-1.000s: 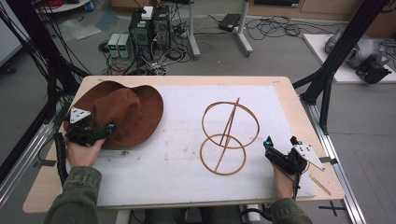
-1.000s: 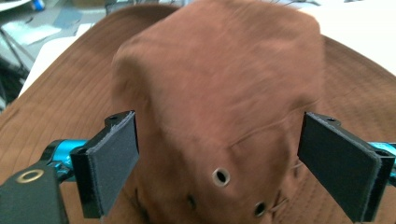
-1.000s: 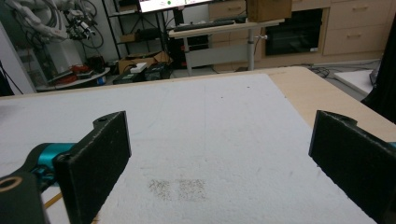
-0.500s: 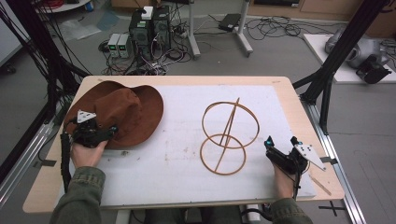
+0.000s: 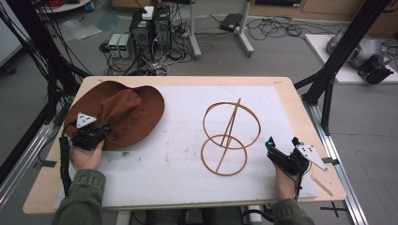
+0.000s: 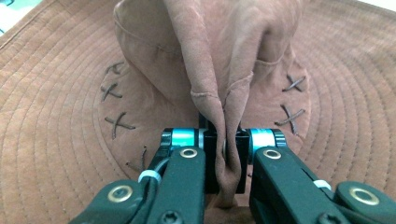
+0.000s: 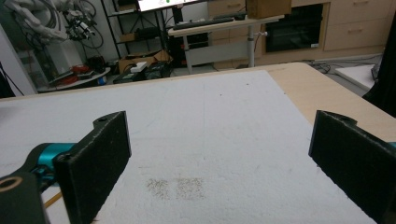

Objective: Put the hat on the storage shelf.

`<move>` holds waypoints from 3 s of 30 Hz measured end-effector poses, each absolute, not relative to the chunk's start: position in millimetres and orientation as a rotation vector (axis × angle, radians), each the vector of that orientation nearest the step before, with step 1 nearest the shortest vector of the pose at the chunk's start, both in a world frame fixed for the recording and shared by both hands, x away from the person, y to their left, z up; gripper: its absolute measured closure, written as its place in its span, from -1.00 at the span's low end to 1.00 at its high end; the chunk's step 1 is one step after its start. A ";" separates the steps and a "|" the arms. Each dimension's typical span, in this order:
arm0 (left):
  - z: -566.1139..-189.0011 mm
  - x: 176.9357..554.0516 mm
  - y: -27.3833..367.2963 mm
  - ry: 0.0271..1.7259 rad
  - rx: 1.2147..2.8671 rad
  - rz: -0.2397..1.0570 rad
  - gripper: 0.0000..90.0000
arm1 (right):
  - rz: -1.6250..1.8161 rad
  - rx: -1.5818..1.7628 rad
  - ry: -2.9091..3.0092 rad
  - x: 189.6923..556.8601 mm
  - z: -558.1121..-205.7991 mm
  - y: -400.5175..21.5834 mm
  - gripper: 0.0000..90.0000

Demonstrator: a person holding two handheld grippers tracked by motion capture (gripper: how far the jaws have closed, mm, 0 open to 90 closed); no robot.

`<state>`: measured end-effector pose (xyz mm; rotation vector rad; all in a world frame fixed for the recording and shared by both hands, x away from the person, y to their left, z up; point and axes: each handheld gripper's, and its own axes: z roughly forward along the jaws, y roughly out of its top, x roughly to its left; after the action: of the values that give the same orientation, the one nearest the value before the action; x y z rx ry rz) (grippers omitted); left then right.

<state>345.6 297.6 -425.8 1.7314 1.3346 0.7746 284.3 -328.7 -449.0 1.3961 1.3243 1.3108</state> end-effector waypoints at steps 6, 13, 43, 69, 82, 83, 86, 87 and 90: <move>-420.9 334.3 302.2 1.284 1.639 0.832 0.96 | 1.311 1.405 1.330 284.2 -449.2 -328.8 -0.89; -411.8 321.9 307.0 1.234 1.509 0.876 0.96 | 1.309 1.404 1.327 284.1 -449.3 -327.9 -0.89; -343.7 279.8 302.1 0.992 1.219 0.988 0.95 | 1.303 1.368 1.305 280.8 -446.0 -326.7 -0.89; -250.6 297.2 175.7 0.496 1.348 0.655 0.95 | 1.321 1.365 1.305 281.1 -445.7 -327.0 -0.89; -244.3 305.9 105.9 0.333 1.411 0.473 0.95 | 1.317 1.358 1.317 281.4 -445.9 -327.0 -0.89; -243.5 306.8 102.1 0.328 1.411 0.467 0.95 | 1.319 1.361 1.318 281.3 -445.9 -326.8 -0.89; -240.5 310.1 87.5 0.301 1.423 0.442 0.95 | 1.318 1.359 1.319 281.3 -445.9 -327.1 -0.89; -239.9 310.9 83.5 0.293 1.428 0.435 0.95 | 1.317 1.360 1.320 281.3 -445.9 -327.2 -0.89; -239.7 314.7 73.0 0.275 1.451 0.409 0.95 | 1.317 1.357 1.327 280.9 -446.0 -328.0 -0.89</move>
<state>314.7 73.0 -239.7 1.4515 0.2749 0.4090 280.9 -328.0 -446.0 1.3566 1.3266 1.3167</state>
